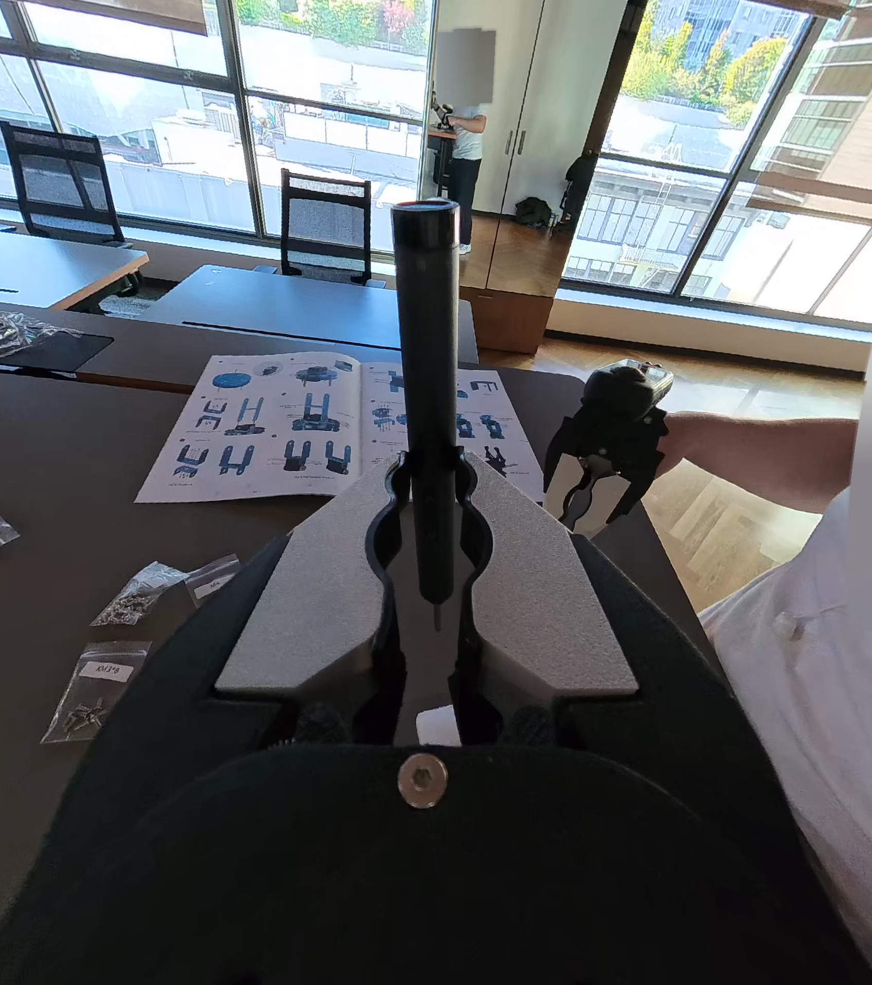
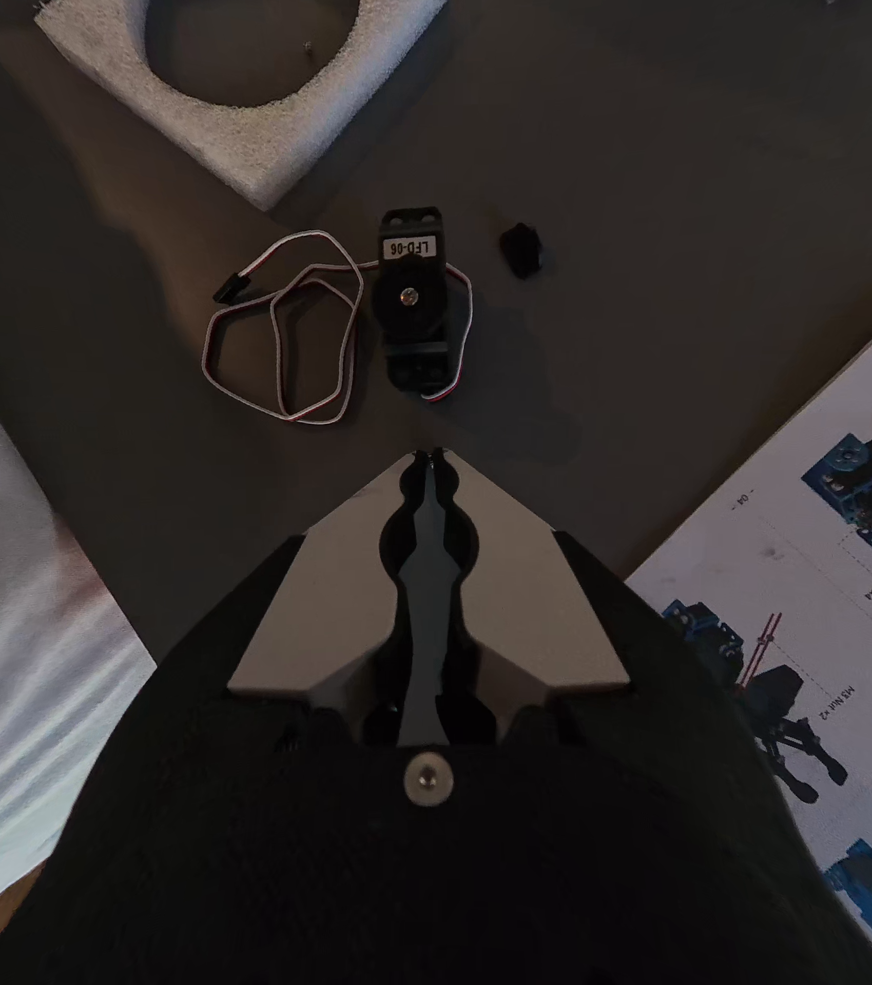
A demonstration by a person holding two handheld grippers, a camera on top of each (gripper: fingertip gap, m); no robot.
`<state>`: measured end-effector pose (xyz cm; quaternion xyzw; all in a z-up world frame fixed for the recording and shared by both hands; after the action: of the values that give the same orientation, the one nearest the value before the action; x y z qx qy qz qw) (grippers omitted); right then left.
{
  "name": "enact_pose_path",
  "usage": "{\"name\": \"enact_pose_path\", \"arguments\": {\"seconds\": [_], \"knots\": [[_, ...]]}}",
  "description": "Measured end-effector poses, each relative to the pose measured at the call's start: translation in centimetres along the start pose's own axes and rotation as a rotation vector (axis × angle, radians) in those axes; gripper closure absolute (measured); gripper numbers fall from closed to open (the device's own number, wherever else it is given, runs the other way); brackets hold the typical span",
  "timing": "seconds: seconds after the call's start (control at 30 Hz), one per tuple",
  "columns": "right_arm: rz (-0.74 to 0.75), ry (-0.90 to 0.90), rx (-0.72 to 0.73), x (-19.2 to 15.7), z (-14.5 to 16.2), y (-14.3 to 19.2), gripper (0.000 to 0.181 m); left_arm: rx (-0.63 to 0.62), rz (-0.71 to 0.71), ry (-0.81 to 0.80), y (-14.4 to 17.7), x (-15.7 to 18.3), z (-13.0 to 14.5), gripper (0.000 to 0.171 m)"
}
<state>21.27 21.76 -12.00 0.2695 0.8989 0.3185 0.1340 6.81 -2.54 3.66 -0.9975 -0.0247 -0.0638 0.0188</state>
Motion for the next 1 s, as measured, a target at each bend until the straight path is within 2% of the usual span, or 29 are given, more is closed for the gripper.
{"name": "enact_pose_path", "arguments": {"seconds": [0.13,0.2,0.33,0.4,0.5,0.6,0.7,0.9,1.0], "knots": [[0.015,-0.005,0.015,0.3,-0.1,0.6,0.179,0.0,-0.004,0.002,0.2,-0.2,0.1,0.157],[0.019,-0.011,0.063,0.2,-1.1,1.6,0.179,0.001,-0.008,0.001,0.4,-0.2,0.2,0.157],[0.01,0.121,0.152,-1.2,-6.5,3.0,0.18,0.011,-0.024,0.001,0.9,-0.4,0.2,0.157],[-0.02,0.194,0.137,-2.1,-9.8,1.7,0.179,0.018,-0.032,0.001,1.1,-0.5,0.1,0.157],[-0.164,0.225,0.075,-4.0,-13.1,-3.4,0.18,0.023,-0.038,0.002,1.3,-0.4,0.2,0.157],[-0.214,0.312,-0.082,-5.5,-13.4,-8.5,0.181,0.018,-0.051,-0.011,1.6,-0.3,0.2,0.157],[-0.244,0.342,-0.183,-6.7,-13.0,-11.2,0.181,0.028,-0.05,-0.018,1.9,-0.1,0.1,0.157],[-0.301,0.339,-0.252,-6.8,-12.2,-13.2,0.18,0.044,-0.052,-0.031,2.5,-0.1,-0.2,0.157],[-0.286,0.338,-0.237,-6.6,-12.2,-13.1,0.171,0.048,-0.053,-0.025,2.7,-0.4,0.0,0.157]]}}
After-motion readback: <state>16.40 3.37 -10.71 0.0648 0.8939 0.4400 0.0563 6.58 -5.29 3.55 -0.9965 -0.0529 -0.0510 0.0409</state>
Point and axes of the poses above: each gripper's, where its closed fingertips meet, y back along the fingers, z out of its underside, x = y × z across the jaws, the point moved 9 cm from there along y, back along the fingers, and after that the axes turned 13 degrees about x, right-handed, at the moved point
